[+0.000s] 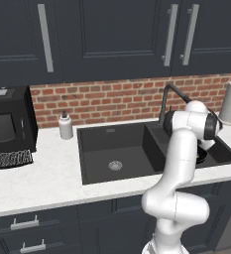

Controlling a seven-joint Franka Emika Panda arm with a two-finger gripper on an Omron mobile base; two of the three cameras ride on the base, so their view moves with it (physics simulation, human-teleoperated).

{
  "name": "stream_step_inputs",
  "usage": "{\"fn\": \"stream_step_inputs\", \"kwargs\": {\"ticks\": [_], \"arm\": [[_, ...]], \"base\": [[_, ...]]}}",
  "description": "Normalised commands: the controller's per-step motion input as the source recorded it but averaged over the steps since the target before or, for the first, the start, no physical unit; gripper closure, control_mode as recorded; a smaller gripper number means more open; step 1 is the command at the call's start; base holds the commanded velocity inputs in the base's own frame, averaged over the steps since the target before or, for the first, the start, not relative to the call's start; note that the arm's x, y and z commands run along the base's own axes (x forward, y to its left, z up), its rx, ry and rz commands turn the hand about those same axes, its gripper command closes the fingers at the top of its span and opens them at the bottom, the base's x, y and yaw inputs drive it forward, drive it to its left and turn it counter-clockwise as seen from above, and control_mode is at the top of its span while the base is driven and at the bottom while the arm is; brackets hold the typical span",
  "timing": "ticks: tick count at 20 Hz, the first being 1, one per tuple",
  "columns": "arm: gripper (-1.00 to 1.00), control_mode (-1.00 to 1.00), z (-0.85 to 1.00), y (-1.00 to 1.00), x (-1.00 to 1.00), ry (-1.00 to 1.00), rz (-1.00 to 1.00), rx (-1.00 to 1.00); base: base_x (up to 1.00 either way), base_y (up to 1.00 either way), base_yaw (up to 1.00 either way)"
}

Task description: Pick the pan and sponge and place them into the sink. Then turn on the water.

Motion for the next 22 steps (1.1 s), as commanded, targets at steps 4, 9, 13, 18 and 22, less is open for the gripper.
{"fn": "stream_step_inputs", "kwargs": {"ticks": [4,9,13,18,22], "arm": [[-1.0,-1.0,0.0,0.0,0.28,0.01,0.0,0.08],[-1.0,-1.0,0.0,-0.01,0.32,0.0,0.0,0.03],[-1.0,-1.0,0.0,-0.02,0.36,0.0,0.0,0.0],[-1.0,-1.0,-0.02,-0.13,0.32,0.0,0.0,0.0],[-1.0,-1.0,-0.11,-0.38,0.18,0.0,0.0,0.0]], "base": [[0.0,0.0,0.0],[0.0,0.0,0.0],[0.0,0.0,0.0],[0.0,0.0,0.0],[0.0,0.0,0.0]]}}
